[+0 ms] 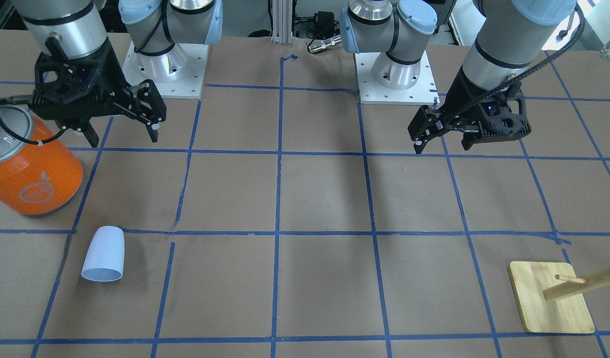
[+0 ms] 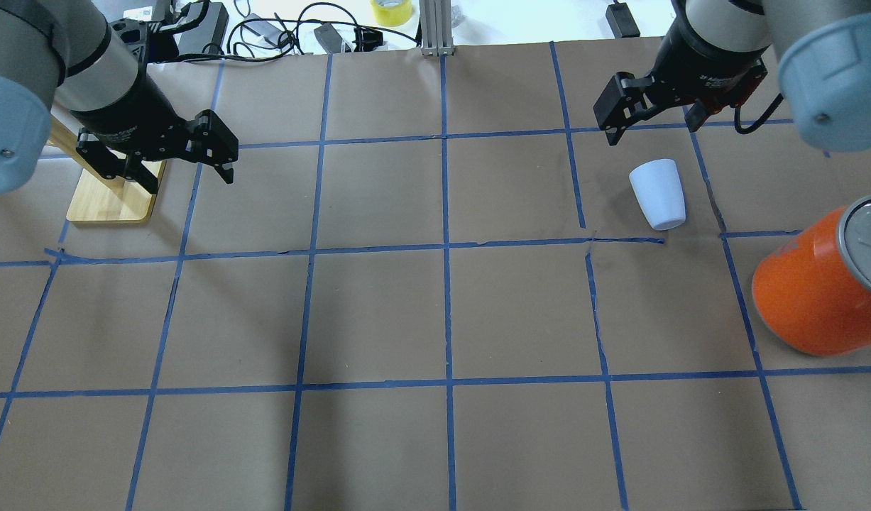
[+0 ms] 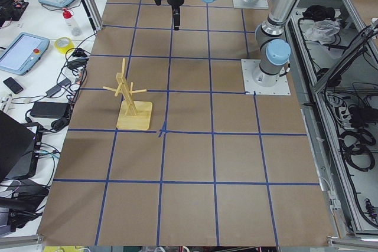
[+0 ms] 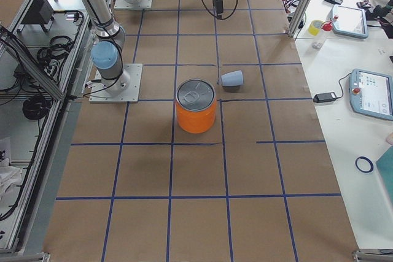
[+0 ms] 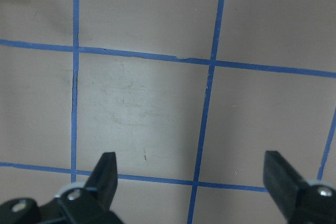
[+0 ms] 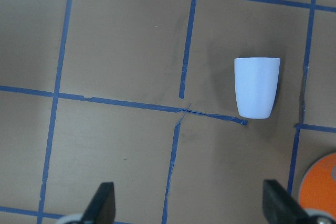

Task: Flip cup
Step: 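Lower the right gripper over the white cup lying on its side, then close the right gripper on the white cup and lift it, then carry the cup with the right gripper toward the table centre and lower it, then open the right gripper and withdraw while the left gripper reaches the cup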

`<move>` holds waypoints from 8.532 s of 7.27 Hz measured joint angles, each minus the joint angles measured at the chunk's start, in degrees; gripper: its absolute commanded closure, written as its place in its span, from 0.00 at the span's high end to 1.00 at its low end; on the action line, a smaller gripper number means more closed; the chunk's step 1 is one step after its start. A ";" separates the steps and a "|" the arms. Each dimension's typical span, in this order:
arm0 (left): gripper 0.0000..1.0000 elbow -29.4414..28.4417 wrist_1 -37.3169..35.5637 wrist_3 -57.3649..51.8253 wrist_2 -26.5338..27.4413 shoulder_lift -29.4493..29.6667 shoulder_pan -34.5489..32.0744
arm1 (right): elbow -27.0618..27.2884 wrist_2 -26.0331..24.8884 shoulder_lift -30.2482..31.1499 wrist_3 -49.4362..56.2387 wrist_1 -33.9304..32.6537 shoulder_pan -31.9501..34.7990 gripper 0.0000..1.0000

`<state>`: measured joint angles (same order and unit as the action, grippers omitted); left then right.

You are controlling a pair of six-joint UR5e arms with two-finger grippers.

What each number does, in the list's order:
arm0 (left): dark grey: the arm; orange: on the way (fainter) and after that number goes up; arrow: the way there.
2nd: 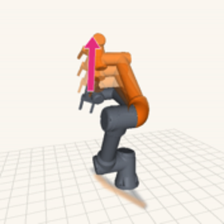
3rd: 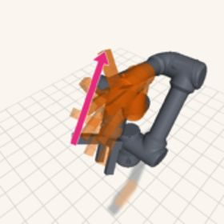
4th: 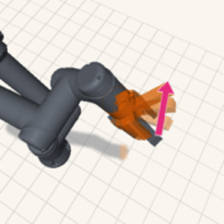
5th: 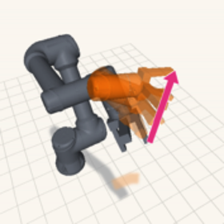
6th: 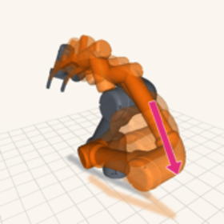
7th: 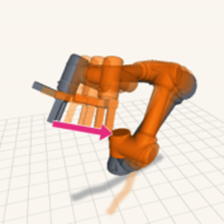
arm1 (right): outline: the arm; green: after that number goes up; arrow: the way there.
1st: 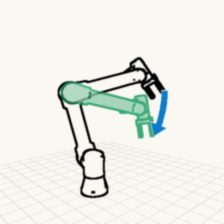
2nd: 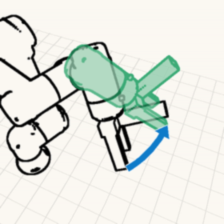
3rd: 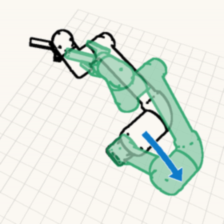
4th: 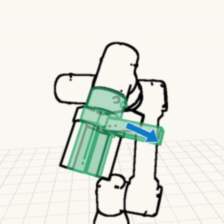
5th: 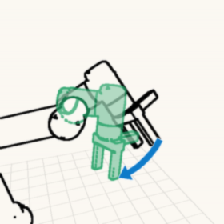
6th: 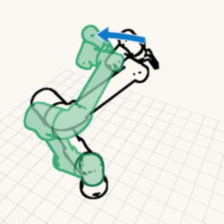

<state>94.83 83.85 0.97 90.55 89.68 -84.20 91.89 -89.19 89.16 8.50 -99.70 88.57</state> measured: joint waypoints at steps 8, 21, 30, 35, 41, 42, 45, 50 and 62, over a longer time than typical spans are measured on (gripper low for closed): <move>1.00 0.00 0.00 0.00 0.06 0.28 0.00 | 0.52 -0.41 -26.90 6.59 -26.72 -8.40 1.00; 1.00 -0.06 -0.09 0.05 -0.02 0.50 0.00 | 5.34 -0.74 -29.25 15.77 -30.75 -9.65 1.00; 1.00 -0.12 -0.18 0.08 -0.25 -0.34 0.00 | 3.79 -0.85 -24.24 20.57 -30.52 -2.60 0.03; 1.00 -0.73 -0.02 0.05 -0.72 -1.07 -0.26 | 2.00 5.10 -25.20 24.29 -31.43 19.16 0.04; 1.00 -0.64 0.05 0.08 -0.26 -1.59 -0.35 | 1.35 5.71 -31.50 50.96 -37.58 25.79 0.21; 1.00 -0.53 0.10 0.07 -0.25 -1.65 -0.35 | 1.28 5.63 -32.23 51.36 -38.28 26.09 0.69; 1.00 -0.32 0.09 0.00 0.04 -1.79 -0.35 | 1.15 5.44 -32.85 51.45 -39.25 26.48 1.00; 1.00 -0.14 0.06 0.02 -0.25 -1.72 -0.35 | 1.21 5.95 -26.55 45.44 -33.41 25.85 1.00; 1.00 8.45 -25.44 4.81 -28.40 14.63 -0.73 | 0.09 -0.98 3.79 -7.49 2.60 4.10 1.00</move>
<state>103.28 58.41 5.78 62.16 104.31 -84.93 91.99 -90.17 92.96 1.01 -97.10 92.67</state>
